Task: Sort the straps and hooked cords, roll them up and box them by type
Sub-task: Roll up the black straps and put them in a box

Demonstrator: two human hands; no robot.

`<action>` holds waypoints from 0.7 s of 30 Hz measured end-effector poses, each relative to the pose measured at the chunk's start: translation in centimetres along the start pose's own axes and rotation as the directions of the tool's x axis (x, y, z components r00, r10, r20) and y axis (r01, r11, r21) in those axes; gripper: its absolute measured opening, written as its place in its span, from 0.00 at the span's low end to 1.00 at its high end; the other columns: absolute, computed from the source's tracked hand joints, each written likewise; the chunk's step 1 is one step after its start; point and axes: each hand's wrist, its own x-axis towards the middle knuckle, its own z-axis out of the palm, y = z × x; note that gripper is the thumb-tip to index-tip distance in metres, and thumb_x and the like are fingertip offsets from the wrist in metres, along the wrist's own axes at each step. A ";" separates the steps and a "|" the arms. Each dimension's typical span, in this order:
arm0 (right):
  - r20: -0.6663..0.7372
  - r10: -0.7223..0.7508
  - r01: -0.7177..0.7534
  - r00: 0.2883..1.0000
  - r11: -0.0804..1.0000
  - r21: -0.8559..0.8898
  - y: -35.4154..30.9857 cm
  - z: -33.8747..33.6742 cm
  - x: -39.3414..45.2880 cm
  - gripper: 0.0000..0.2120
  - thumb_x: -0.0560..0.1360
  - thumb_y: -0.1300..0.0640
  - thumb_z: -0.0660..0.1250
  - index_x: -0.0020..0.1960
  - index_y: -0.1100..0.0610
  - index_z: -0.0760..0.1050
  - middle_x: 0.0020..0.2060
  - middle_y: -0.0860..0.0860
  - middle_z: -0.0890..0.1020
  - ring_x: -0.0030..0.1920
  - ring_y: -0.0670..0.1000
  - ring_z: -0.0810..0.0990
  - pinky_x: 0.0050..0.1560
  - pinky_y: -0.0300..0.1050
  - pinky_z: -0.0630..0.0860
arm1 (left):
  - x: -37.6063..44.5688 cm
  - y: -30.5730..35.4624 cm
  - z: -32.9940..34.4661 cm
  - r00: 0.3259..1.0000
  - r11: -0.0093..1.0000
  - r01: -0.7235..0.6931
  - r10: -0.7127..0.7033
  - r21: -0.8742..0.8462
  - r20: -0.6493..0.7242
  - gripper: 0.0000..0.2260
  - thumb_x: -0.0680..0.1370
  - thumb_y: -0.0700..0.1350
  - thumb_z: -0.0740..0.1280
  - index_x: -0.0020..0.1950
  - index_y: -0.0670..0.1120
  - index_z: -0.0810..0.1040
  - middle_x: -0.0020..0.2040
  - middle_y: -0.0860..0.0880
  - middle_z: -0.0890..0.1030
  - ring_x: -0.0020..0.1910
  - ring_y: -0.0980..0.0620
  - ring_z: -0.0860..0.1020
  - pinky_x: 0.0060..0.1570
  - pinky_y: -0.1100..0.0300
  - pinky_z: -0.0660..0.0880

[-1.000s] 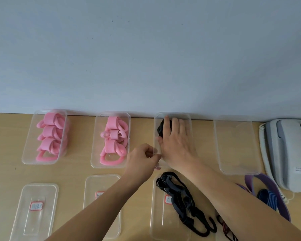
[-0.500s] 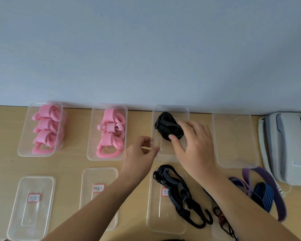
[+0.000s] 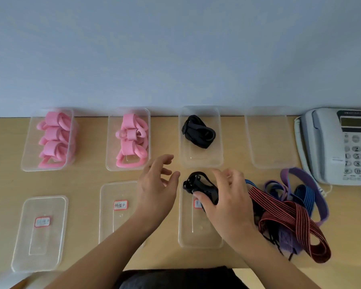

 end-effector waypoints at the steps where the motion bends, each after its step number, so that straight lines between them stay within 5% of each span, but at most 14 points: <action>1: -0.023 0.005 -0.005 1.000 1.000 -0.022 -0.3 0.0 -0.1 0.27 0.66 0.42 0.78 0.57 0.57 0.77 0.50 0.54 0.74 0.44 0.51 0.74 0.38 0.41 0.74 | -0.4 -0.1 -0.2 1.000 1.000 -0.005 0.005 -0.010 0.001 0.16 0.77 0.39 0.72 0.63 0.53 0.78 0.56 0.60 0.77 0.50 0.59 0.79 0.46 0.67 0.77; 5: 0.254 0.175 -0.125 0.951 0.971 -0.203 -1.0 0.3 -0.5 0.29 0.74 0.38 0.70 0.66 0.56 0.70 0.55 0.51 0.77 0.55 0.54 0.76 0.51 0.47 0.74 | -2.0 -0.3 -1.5 0.999 0.998 -0.054 0.054 -0.016 0.005 0.16 0.77 0.38 0.72 0.61 0.54 0.79 0.55 0.60 0.77 0.50 0.60 0.79 0.45 0.68 0.76; 7: 0.281 0.215 -0.171 0.935 0.970 -0.173 -1.2 0.4 -0.9 0.22 0.78 0.43 0.66 0.65 0.55 0.69 0.53 0.51 0.77 0.56 0.54 0.76 0.49 0.46 0.72 | -2.9 -0.4 -2.1 0.997 0.997 -0.071 0.071 -0.032 0.020 0.15 0.77 0.39 0.72 0.61 0.54 0.78 0.56 0.59 0.77 0.50 0.61 0.79 0.45 0.69 0.76; 13: 0.191 0.296 -0.341 0.936 0.895 0.287 -3.1 -2.4 -3.4 0.05 0.76 0.56 0.70 0.52 0.53 0.78 0.42 0.45 0.81 0.45 0.49 0.79 0.42 0.44 0.70 | -5.5 -0.8 -4.8 0.988 1.000 0.008 -0.003 -0.030 0.154 0.11 0.78 0.45 0.72 0.58 0.55 0.80 0.54 0.59 0.81 0.50 0.61 0.80 0.51 0.59 0.78; 16: 0.218 0.330 -0.394 0.918 0.714 0.578 -5.0 -5.4 -5.3 0.03 0.76 0.59 0.71 0.49 0.53 0.80 0.39 0.48 0.84 0.45 0.45 0.83 0.46 0.45 0.77 | -7.2 -0.1 -6.2 0.956 0.984 0.108 -0.064 -0.143 0.287 0.08 0.79 0.50 0.72 0.58 0.55 0.79 0.57 0.57 0.83 0.51 0.57 0.81 0.56 0.57 0.78; 21: 0.230 0.291 -0.343 0.929 0.434 0.833 -9.0 -9.9 -10.3 0.07 0.81 0.61 0.66 0.52 0.54 0.83 0.47 0.53 0.87 0.51 0.55 0.86 0.57 0.57 0.80 | -11.7 3.2 -8.8 0.839 0.915 0.137 0.097 -0.379 0.536 0.14 0.82 0.55 0.67 0.64 0.50 0.80 0.58 0.53 0.85 0.59 0.54 0.82 0.62 0.52 0.79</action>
